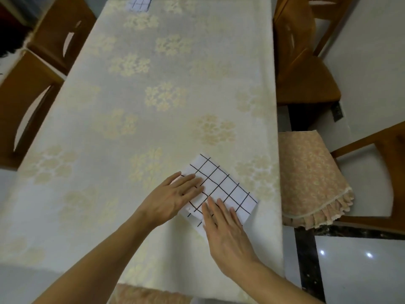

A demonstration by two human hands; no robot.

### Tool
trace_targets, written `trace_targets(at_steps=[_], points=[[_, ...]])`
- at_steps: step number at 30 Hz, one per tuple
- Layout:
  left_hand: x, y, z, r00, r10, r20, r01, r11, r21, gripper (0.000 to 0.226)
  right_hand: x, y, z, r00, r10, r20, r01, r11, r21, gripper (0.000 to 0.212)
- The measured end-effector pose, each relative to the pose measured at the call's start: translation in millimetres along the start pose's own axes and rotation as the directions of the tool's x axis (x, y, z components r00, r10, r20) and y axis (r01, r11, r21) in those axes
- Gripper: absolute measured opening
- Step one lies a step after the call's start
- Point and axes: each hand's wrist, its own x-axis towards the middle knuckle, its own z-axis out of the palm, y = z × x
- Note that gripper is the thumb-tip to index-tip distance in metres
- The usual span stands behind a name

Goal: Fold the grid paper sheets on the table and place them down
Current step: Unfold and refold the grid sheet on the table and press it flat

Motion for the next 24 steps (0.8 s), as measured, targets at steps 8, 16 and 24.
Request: trace_targets(at_steps=[8,16,24], points=[[-32,16,26,0.958,-0.198,0.205,0.211,0.977,-0.043,0.079,-22,-19,25,0.987,-0.120,0.106,0.122,0.993,-0.009,0.067],[-2,29,22,0.936,-0.347,0.059,0.352,0.918,-0.181,0.054,4,17,8,0.988,-0.104,-0.115,0.119,0.984,0.133,0.033],[65,12,50,0.972,-0.234,-0.010,0.231,0.966,-0.115,0.059,68,69,21,0.998,0.055,-0.035,-0.057,0.997,-0.044,0.072]])
